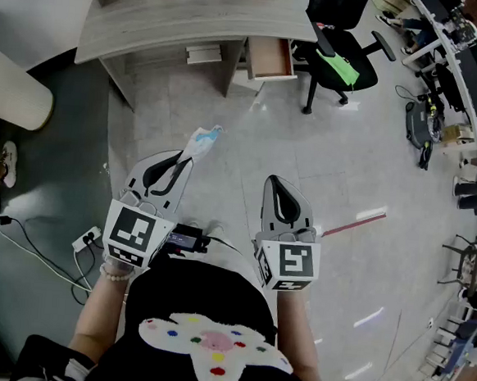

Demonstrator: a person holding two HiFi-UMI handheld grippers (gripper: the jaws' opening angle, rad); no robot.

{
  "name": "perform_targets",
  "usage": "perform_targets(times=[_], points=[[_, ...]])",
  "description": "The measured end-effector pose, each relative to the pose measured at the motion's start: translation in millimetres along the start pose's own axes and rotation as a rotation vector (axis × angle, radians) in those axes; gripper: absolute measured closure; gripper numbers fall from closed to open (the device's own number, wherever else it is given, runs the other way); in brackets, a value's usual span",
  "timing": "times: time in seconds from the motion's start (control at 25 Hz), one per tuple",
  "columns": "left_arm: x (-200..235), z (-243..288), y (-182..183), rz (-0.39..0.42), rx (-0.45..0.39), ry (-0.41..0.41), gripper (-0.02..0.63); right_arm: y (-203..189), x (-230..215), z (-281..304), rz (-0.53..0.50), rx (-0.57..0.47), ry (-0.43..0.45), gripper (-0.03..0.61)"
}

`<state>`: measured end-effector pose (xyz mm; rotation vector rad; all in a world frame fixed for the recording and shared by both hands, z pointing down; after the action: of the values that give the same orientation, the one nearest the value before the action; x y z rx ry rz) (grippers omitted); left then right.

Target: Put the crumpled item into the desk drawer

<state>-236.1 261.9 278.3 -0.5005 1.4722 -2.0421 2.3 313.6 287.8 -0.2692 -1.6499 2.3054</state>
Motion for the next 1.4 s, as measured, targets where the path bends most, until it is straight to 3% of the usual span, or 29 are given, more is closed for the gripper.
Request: perform_targets(times=[0.76, 1.2, 1.4], points=[[-12.8, 3.6, 0.8, 0.007, 0.001, 0.012, 0.563, -8.6, -10.6, -2.1, 0.035, -0.001, 0.029, 0.575], [-67.0, 28.5, 21.1, -0.002, 0.013, 0.073, 0.564, -13.6, -76.5, -31.7, 0.052, -0.019, 0.051, 0.575], [-63.9, 28.7, 13.7, -0.003, -0.014, 0.075, 0.564, -21.4, -69.0, -28.7, 0.041, -0.021, 0.047, 0.575]])
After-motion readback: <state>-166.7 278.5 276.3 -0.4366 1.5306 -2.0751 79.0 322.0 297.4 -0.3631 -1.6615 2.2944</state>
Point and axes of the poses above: the fingertips, and each gripper's own axes: z forward along the fingers, x to its left, y out of its top, the point moved 9 cm from there along -z, backward along the fingers, and after that the axes turned 3 degrees about y, right-handed, at the moved point
